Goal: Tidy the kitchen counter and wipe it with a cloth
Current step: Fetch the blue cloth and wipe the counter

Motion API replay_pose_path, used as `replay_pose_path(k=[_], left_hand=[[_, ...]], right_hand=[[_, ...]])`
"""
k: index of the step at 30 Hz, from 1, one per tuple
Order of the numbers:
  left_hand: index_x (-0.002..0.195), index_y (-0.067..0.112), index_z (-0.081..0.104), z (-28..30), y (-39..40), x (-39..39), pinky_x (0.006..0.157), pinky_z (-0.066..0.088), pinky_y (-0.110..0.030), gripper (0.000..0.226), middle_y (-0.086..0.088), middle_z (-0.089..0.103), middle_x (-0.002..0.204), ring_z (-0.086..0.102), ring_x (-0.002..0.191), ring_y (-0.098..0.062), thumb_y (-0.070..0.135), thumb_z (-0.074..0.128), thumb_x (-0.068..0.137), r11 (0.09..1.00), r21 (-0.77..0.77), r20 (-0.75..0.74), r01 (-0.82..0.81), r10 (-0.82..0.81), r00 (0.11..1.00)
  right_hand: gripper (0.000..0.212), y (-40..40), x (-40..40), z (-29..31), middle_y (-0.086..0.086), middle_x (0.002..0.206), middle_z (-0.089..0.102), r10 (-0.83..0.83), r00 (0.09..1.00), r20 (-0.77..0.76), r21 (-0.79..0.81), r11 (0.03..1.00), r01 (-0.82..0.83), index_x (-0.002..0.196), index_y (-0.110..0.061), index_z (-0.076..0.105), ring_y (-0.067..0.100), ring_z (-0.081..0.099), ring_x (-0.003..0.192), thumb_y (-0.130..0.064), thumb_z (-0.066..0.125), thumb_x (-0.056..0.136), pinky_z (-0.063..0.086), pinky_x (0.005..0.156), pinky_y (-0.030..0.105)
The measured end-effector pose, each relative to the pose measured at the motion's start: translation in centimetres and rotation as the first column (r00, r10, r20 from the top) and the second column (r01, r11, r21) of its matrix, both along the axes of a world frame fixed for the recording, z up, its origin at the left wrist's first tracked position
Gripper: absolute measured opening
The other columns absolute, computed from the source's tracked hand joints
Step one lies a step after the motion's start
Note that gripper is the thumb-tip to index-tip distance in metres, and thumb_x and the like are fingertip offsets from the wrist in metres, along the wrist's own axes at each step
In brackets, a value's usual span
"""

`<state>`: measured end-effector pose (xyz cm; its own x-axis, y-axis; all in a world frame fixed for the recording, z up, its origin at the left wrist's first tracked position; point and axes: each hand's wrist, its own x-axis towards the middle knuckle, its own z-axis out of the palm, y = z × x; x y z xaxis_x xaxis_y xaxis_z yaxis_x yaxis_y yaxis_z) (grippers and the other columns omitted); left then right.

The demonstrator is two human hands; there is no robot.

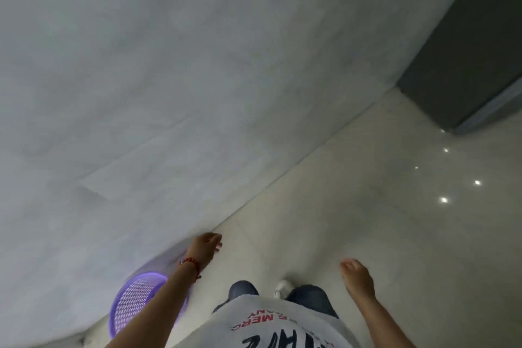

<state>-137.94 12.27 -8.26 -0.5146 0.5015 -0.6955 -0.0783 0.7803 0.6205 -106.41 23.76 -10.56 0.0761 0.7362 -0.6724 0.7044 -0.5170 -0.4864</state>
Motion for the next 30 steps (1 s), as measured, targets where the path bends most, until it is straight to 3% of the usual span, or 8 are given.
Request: replay_pose_path(k=[6, 10, 16, 20, 23, 26, 30], left_hand=[[0.104, 0.002, 0.060, 0.5, 12.3, 6.9, 0.066, 0.044, -0.028, 0.023, -0.013, 0.062, 0.091, 0.056, 0.085, -0.025, 0.018, 0.047, 0.092, 0.971, -0.015, 0.035, 0.241, -0.240, 0.970], [0.107, -0.001, 0.059, -0.4, 18.3, 8.7, 0.068, 0.045, -0.030, 0.026, -0.014, 0.062, 0.094, 0.057, 0.089, -0.027, 0.017, 0.047, 0.092, 0.940, -0.059, 0.042, 0.335, -0.333, 0.942], [0.107, -0.003, 0.058, -2.8, 28.5, 9.4, 0.076, 0.043, -0.035, 0.027, -0.017, 0.063, 0.095, 0.056, 0.088, -0.029, 0.016, 0.048, 0.092, 0.914, -0.138, 0.059, 0.381, -0.376, 0.925], [0.109, -0.006, 0.056, -3.0, 37.3, 10.5, 0.077, 0.039, -0.035, 0.028, -0.017, 0.060, 0.096, 0.054, 0.090, -0.030, 0.014, 0.047, 0.092, 0.882, -0.167, 0.088, 0.440, -0.431, 0.898], [0.110, -0.008, 0.055, -2.4, 44.5, 12.4, 0.078, 0.040, -0.036, 0.029, -0.020, 0.061, 0.099, 0.054, 0.090, -0.031, 0.014, 0.047, 0.092, 0.851, -0.184, 0.088, 0.491, -0.484, 0.871], [0.111, -0.008, 0.054, -2.1, 52.5, 16.0, 0.070, 0.043, -0.032, 0.031, -0.017, 0.061, 0.096, 0.055, 0.089, -0.031, 0.015, 0.048, 0.092, 0.791, -0.147, 0.102, 0.594, -0.585, 0.805], [0.107, -0.003, 0.057, -0.9, 62.6, 23.3, 0.062, 0.041, -0.028, 0.026, -0.015, 0.061, 0.094, 0.055, 0.088, -0.029, 0.016, 0.049, 0.091, 0.706, -0.071, 0.129, 0.705, -0.694, 0.708]], right_hand=[[0.030, 3.2, 8.8, -1.0, 0.020, 0.114, 0.065, -0.361, 0.932, -0.023, -0.036, 0.932, 0.360, 0.111, -0.002, 0.061, 0.036, 0.060, 0.104, -0.018, 0.052, 0.087, 0.046, 0.090, 0.039], [0.029, 7.3, 11.7, -2.2, 0.020, 0.112, 0.066, -0.505, 0.861, -0.065, -0.040, 0.863, 0.503, 0.109, -0.004, 0.062, 0.037, 0.062, 0.103, -0.020, 0.056, 0.086, 0.048, 0.091, 0.044], [0.027, 17.8, 14.4, -2.6, 0.013, 0.099, 0.067, -0.625, 0.773, -0.107, 0.011, 0.777, 0.629, 0.105, -0.006, 0.065, 0.035, 0.062, 0.106, -0.022, 0.057, 0.084, 0.049, 0.092, 0.047], [0.020, 24.1, 16.5, -1.3, 0.015, 0.105, 0.068, -0.705, 0.701, -0.111, 0.034, 0.702, 0.711, 0.099, -0.008, 0.066, 0.033, 0.065, 0.098, -0.019, 0.057, 0.086, 0.050, 0.090, 0.046], [0.017, 27.4, 17.7, 0.2, 0.013, 0.098, 0.064, -0.757, 0.643, -0.113, -0.008, 0.648, 0.761, 0.101, -0.013, 0.063, 0.030, 0.062, 0.094, -0.017, 0.054, 0.087, 0.050, 0.092, 0.044], [0.021, 30.1, 19.6, 0.4, 0.014, 0.099, 0.064, -0.805, 0.585, -0.102, -0.013, 0.589, 0.808, 0.105, -0.008, 0.063, 0.034, 0.062, 0.096, -0.015, 0.054, 0.088, 0.049, 0.090, 0.043], [0.017, 33.0, 22.9, 0.3, 0.009, 0.093, 0.066, -0.864, 0.500, -0.051, -0.006, 0.501, 0.865, 0.099, -0.007, 0.065, 0.026, 0.065, 0.074, -0.012, 0.055, 0.087, 0.051, 0.089, 0.046]])
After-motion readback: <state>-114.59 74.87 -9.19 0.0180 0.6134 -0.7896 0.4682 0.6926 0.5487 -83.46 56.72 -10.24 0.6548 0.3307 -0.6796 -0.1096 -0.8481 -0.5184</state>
